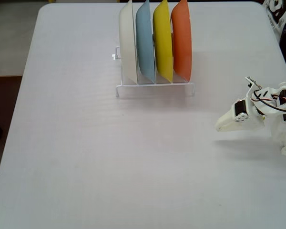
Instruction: Please give me two plates.
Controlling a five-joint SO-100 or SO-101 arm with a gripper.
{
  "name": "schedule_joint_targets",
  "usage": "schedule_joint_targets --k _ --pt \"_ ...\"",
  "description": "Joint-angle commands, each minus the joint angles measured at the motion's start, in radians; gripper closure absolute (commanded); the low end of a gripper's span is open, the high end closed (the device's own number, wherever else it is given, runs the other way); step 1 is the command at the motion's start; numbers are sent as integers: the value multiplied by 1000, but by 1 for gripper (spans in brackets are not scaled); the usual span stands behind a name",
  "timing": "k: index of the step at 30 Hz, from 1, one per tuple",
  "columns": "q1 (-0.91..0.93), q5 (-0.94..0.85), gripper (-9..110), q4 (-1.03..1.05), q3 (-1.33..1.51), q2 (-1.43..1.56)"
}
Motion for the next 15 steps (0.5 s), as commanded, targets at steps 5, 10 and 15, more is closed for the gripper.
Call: schedule_joint_targets --k 5,10,15 --pt "-3 8 102 -2 -3 25" --pt "-3 32 102 -97 -40 25" --pt "37 -20 102 -100 -218 25"
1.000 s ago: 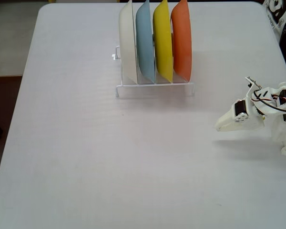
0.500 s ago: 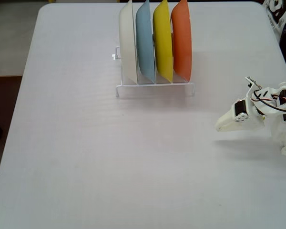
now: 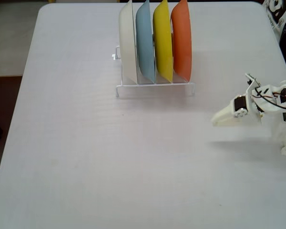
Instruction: Please give me two plates.
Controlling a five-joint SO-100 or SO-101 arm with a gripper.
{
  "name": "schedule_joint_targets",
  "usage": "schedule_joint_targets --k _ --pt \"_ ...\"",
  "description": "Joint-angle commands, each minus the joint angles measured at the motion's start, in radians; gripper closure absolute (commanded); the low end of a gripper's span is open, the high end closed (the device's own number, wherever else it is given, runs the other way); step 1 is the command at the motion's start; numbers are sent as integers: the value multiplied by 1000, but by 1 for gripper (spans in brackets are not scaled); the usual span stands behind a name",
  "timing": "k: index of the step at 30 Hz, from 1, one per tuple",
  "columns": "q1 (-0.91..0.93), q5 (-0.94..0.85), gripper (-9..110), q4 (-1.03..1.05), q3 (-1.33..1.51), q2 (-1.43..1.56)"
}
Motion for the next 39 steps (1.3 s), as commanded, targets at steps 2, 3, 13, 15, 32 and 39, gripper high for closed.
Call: schedule_joint_targets --k 2,3,13,15,32,39 --pt "63 -37 102 -35 -224 25" --pt "83 -34 102 -34 -258 25" --pt "299 -164 102 -21 -643 -199" --pt "328 -212 102 15 -741 -268" --pt "491 -601 58 307 -1358 -885" --pt "535 -676 48 402 -1542 -1075"
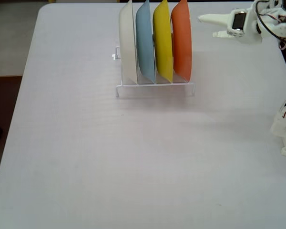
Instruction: Please give me two plates.
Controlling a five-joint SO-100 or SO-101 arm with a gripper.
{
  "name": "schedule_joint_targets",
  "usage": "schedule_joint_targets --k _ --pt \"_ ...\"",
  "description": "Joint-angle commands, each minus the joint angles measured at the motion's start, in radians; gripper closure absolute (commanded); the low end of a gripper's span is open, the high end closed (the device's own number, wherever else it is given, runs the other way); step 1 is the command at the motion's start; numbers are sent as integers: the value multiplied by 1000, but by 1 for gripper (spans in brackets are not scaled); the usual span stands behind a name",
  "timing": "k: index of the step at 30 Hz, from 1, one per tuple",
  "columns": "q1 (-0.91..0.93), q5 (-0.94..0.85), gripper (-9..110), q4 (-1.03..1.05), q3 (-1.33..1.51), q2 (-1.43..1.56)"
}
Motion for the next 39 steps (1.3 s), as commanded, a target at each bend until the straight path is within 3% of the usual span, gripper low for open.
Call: schedule_joint_targets --k 1,33,39 --pt "17 -38 49 20 -144 -75" --pt "103 -149 66 100 -650 -607" --pt "95 -144 86 100 -683 -624"
